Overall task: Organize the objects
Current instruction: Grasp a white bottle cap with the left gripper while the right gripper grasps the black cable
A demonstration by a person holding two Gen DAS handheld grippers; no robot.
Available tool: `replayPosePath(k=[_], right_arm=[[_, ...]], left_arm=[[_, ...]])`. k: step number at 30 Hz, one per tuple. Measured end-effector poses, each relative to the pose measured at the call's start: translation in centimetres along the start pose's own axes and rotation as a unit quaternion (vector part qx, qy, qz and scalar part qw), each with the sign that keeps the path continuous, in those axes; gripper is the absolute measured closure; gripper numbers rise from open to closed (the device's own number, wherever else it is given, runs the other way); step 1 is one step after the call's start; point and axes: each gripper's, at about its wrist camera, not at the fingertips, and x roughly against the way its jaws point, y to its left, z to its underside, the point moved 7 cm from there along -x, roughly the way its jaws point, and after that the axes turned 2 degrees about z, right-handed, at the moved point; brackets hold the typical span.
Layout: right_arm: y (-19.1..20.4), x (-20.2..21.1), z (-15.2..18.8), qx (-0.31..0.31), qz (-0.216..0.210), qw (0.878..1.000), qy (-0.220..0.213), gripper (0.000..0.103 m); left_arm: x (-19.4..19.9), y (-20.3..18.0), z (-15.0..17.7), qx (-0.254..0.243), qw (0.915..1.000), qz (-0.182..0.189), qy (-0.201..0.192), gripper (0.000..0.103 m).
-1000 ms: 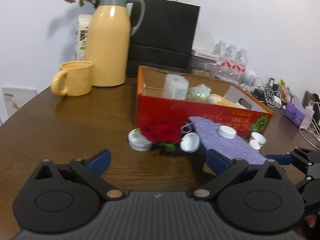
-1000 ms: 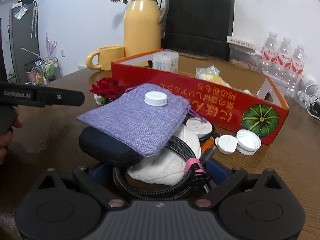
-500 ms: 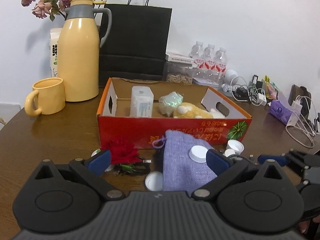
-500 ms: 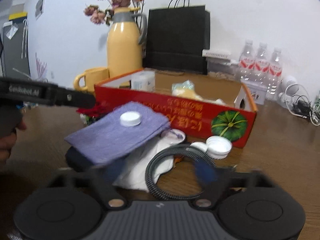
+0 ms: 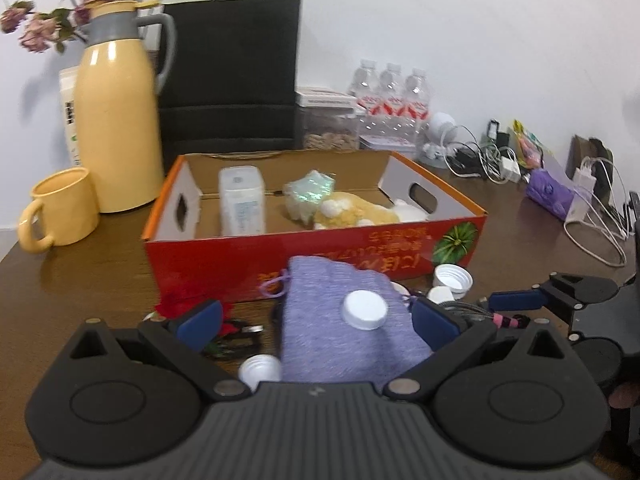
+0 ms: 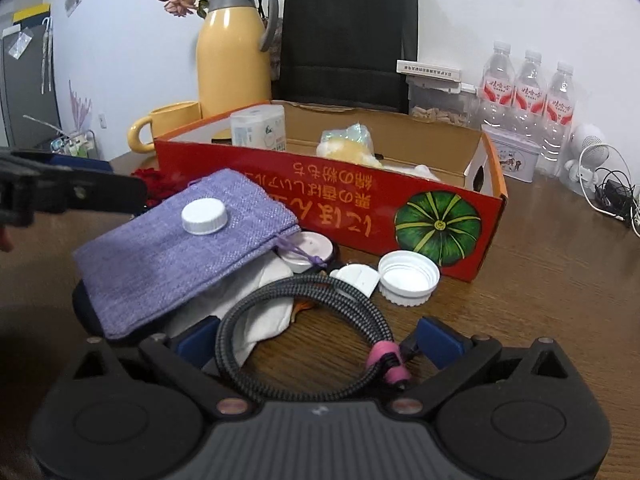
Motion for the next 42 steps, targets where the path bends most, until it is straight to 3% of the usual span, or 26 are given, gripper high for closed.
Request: replayPosePath(k=[1, 4, 12, 15, 24, 34, 42], right_arm=[[0.2, 0.3, -0.1, 0.001, -0.004, 1.000, -0.006, 0.015], [0.3, 0.3, -0.1, 0.001, -0.002, 1.000, -0.010, 0.015], [0.0, 1.0, -0.3, -0.007, 0.010, 0.999, -0.031, 0.016], [0.1, 1.2, -0.4, -0.004, 0.014, 0.999, -0.036, 0.016], [-0.2, 1.4, -0.6, -0.005, 0.031, 0.998, -0.050, 0.016], [-0.4, 2.8, -2.2, -0.017, 0.054, 0.994, -0.094, 0.016], [0.2, 3.2, -3.4, -0.025, 0.058, 0.991, -0.115, 0.016]], left_arm=[[-0.4, -0.4, -0.1, -0.003, 1.0000, 0.002, 0.002, 0.000], [-1.6, -1.5, -0.3, -0.016, 0.9999, 0.004, 0.005, 0.006], [-3.8, -2.8, 0.3, -0.031, 0.9994, 0.000, 0.017, 0.059], [-3.7, -2.7, 0.5, -0.035, 0.9993, -0.007, 0.010, 0.074], [-3.0, -2.5, 0.3, -0.027, 0.9996, 0.000, -0.006, 0.074], [-0.9, -1.3, -1.9, -0.002, 0.9989, 0.011, -0.045, 0.074], [-1.2, -1.2, -1.3, 0.009, 0.9989, 0.035, -0.031, 0.074]])
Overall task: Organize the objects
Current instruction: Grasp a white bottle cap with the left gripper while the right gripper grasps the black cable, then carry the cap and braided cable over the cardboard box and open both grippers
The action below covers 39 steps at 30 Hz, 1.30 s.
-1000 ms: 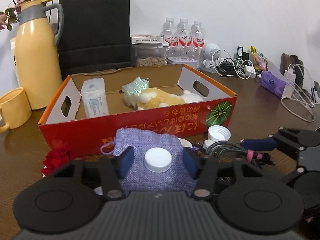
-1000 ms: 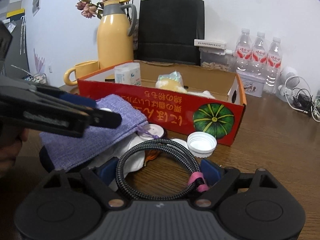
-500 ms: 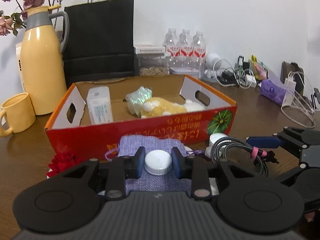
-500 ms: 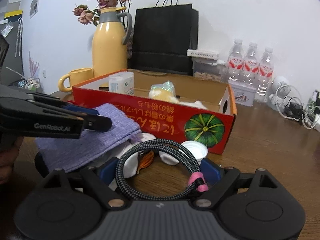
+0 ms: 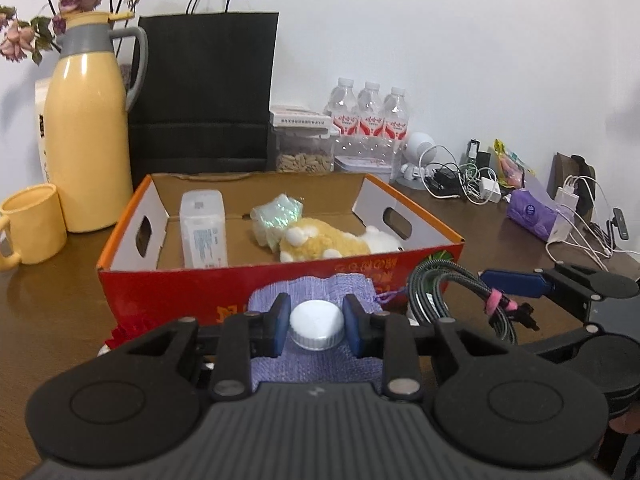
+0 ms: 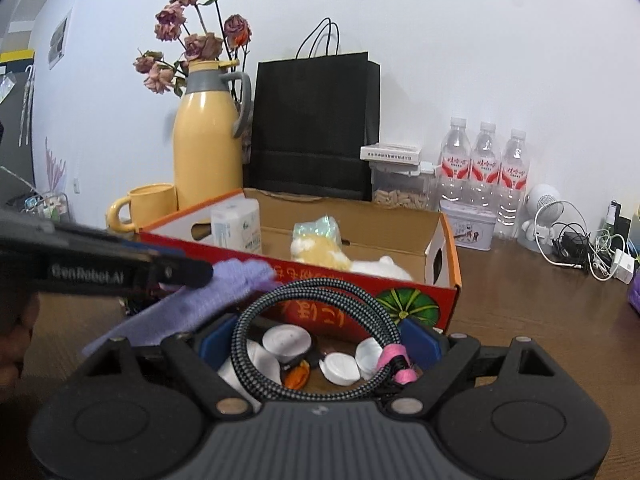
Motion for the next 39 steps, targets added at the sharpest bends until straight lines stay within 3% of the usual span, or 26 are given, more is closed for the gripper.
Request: replayPosePath(k=[7, 17, 23, 29, 39], right_arm=[[-0.2, -0.2, 0.0, -0.004, 0.010, 1.000, 0.001, 0.016], [0.4, -0.4, -0.1, -0.001, 0.007, 1.000, 0.000, 0.016], [1.2, -1.1, 0.6, 0.014, 0.001, 1.000, 0.018, 0.016], [3.0, -2.1, 1.1, 0.040, -0.008, 0.999, 0.032, 0.016], [4.0, -2.8, 1.4, 0.063, 0.000, 0.997, 0.038, 0.016]], left_arm=[[0.6, 0.4, -0.2, 0.038, 0.9986, 0.038, -0.005, 0.074], [-0.6, 0.6, 1.5, 0.059, 0.9963, 0.049, 0.040, 0.074], [0.2, 0.9, 1.5, 0.079, 0.9945, 0.060, 0.031, 0.074], [-0.4, 1.1, 2.2, 0.089, 0.9931, 0.057, 0.050, 0.074], [2.1, 2.3, 0.3, 0.089, 0.9952, 0.041, 0.003, 0.074]])
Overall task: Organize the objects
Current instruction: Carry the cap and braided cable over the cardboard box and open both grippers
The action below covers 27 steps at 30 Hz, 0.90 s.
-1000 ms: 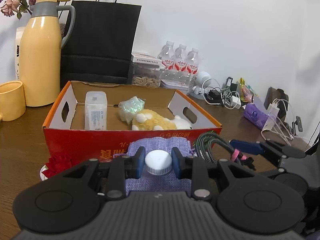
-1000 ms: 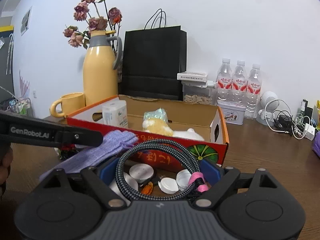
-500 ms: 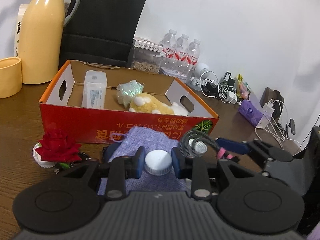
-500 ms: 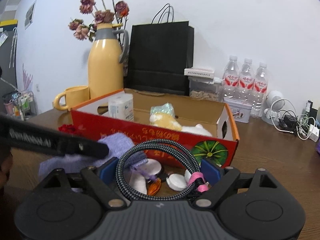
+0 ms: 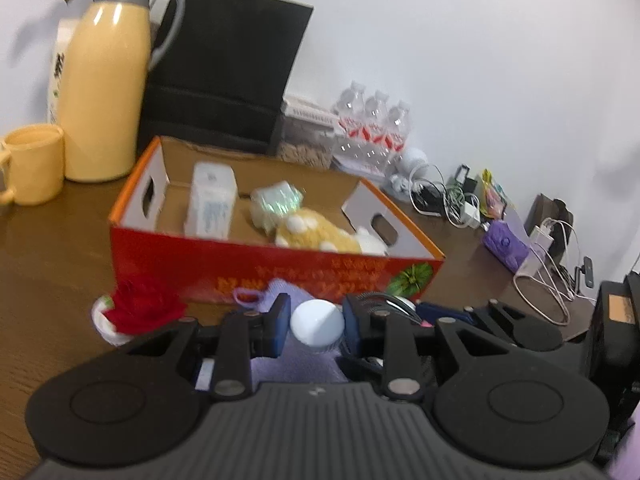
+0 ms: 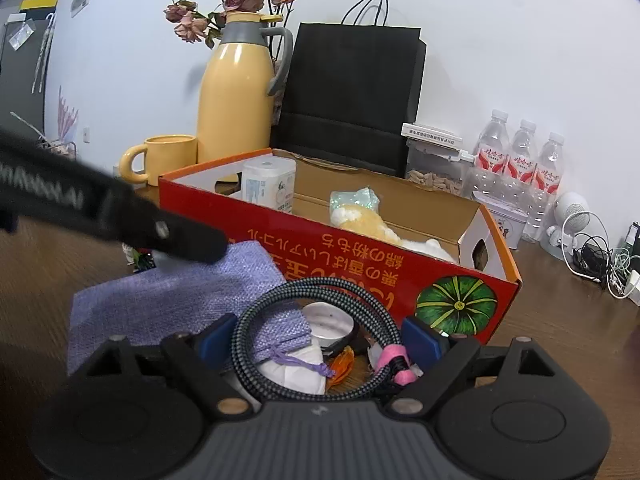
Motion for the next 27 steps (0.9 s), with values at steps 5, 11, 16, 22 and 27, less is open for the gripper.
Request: replayPosePath(k=[5, 11, 16, 22, 27], right_arm=[[-0.8, 1.1, -1.2, -0.013, 0.002, 1.000, -0.025, 0.016], [-2.2, 1.9, -4.0, -0.008, 0.018, 0.998, -0.062, 0.016], [-3.5, 0.6, -6.6, -0.004, 0.037, 0.996, -0.077, 0.016], [-5.2, -2.4, -8.8, -0.011, 0.053, 0.995, -0.078, 0.016], [-6.7, -5.4, -9.7, -0.038, 0.058, 0.995, -0.078, 0.016]], left_arm=[[0.6, 0.7, -2.0, -0.011, 0.9995, -0.019, -0.021, 0.074], [0.0, 1.1, -4.6, -0.027, 0.9981, -0.036, -0.041, 0.074], [-1.8, 0.9, -6.5, -0.049, 0.9962, -0.050, -0.053, 0.074], [-5.4, 0.9, -8.2, -0.062, 0.9941, -0.065, -0.060, 0.074], [-8.8, 1.2, -9.4, -0.071, 0.9924, -0.080, -0.062, 0.074]])
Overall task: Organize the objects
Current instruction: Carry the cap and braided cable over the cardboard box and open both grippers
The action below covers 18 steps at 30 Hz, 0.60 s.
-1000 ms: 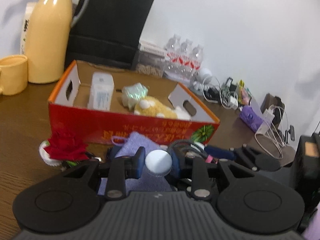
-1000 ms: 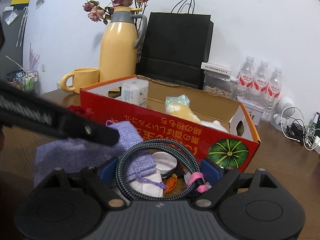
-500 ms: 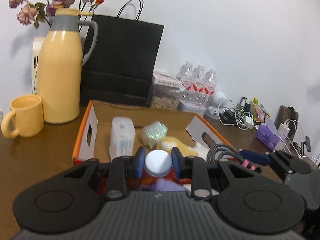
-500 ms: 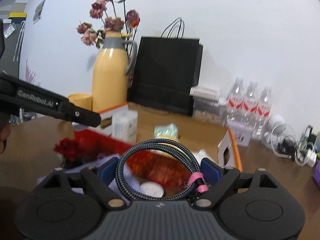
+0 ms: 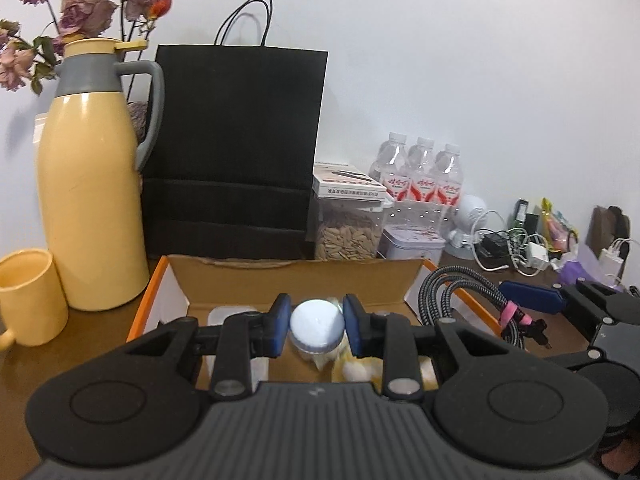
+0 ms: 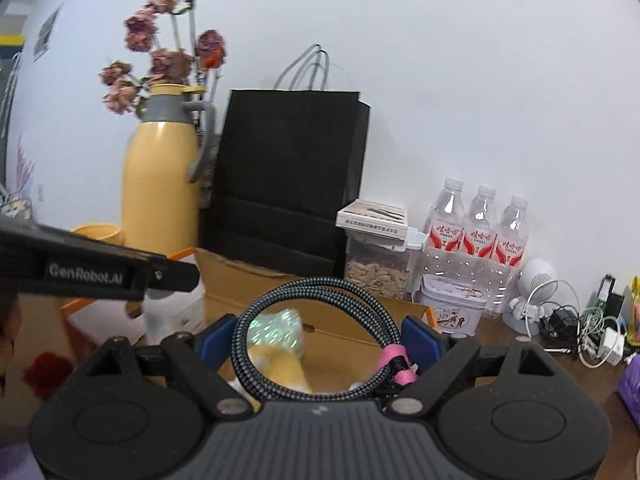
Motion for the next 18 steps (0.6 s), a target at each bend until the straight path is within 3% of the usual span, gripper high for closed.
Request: replayPosePath(k=[11, 13, 16, 17, 18], right_arm=[[-0.5, -5.1, 2.1, -0.005, -0.003, 0.999, 0.048, 0.016], [-0.6, -5.1, 2.4, -0.006, -0.003, 0.999, 0.053, 0.017], [-0.5, -4.6, 2.2, -0.004, -0.004, 0.999, 0.047, 0.014], [-0.5, -4.5, 2.1, -0.004, -0.005, 0.999, 0.045, 0.006], [-0.5, -4.4, 2.0, -0.005, -0.005, 0.999, 0.043, 0.000]], left_arm=[[-3.9, 0.6, 0.8, -0.017, 0.9995, -0.022, 0.014, 0.074], [-3.8, 0.6, 0.8, -0.020, 0.9994, -0.027, 0.008, 0.069], [-3.1, 0.7, 0.7, -0.018, 0.9993, -0.032, -0.009, 0.030], [-2.9, 0.7, 0.5, -0.018, 0.9990, -0.037, -0.019, 0.009], [-2.5, 0.8, 0.4, -0.017, 0.9986, -0.041, -0.031, 0.000]])
